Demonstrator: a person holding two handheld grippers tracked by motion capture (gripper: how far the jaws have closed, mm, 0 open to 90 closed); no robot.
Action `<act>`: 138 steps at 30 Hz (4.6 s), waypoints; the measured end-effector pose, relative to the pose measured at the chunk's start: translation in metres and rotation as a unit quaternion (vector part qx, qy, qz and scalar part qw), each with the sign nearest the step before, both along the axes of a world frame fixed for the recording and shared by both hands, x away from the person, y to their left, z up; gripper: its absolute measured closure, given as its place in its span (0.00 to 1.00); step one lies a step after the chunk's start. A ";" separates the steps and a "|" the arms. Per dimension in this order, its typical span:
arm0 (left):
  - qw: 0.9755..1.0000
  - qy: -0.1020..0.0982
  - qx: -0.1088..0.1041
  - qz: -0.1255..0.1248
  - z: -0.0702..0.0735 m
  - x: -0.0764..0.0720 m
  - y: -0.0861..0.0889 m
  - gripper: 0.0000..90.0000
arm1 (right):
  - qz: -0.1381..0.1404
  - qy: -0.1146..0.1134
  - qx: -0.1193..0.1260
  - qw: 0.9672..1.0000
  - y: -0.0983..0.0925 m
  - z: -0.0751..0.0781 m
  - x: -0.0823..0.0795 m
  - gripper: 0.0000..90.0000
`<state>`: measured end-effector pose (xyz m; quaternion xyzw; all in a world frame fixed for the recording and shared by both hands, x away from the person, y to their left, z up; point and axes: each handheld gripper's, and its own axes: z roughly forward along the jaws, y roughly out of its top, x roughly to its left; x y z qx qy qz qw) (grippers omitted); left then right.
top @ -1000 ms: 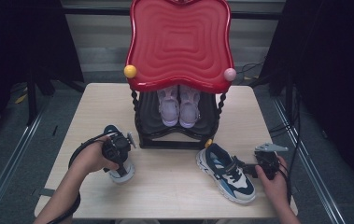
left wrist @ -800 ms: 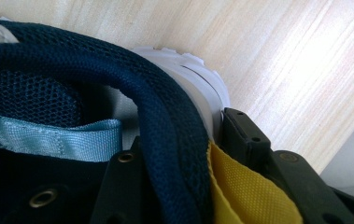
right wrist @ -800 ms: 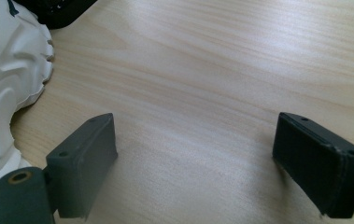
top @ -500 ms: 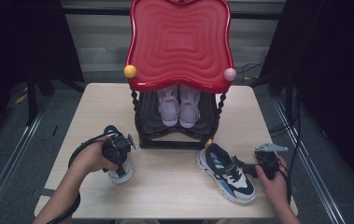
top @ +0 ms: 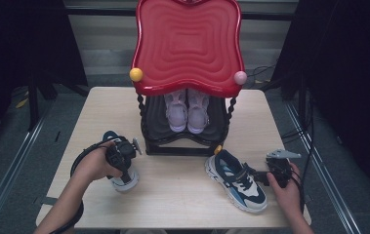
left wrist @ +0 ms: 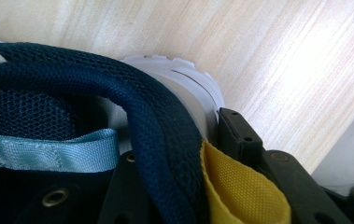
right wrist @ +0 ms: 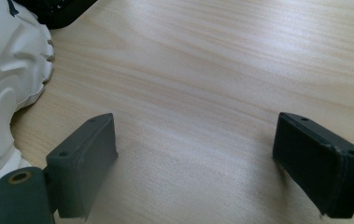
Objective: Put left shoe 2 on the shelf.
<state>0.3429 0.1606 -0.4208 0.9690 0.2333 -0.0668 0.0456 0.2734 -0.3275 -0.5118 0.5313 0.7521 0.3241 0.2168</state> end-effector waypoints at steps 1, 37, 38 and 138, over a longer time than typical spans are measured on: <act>1.000 -0.002 0.006 -0.006 0.001 0.000 0.001 0.75 | 0.000 0.000 0.000 1.000 0.000 0.000 0.000 0.14; 1.000 0.003 0.000 -0.005 0.069 -0.001 0.001 0.76 | -0.001 0.000 0.001 1.000 0.000 0.000 0.000 0.14; 1.000 0.001 0.000 -0.007 0.071 -0.001 0.001 0.76 | -0.001 0.000 0.001 1.000 0.000 0.000 0.000 0.14; 0.989 -0.141 0.024 -0.043 0.279 0.004 -0.038 0.75 | 0.000 0.001 0.000 1.000 0.000 0.000 0.000 0.14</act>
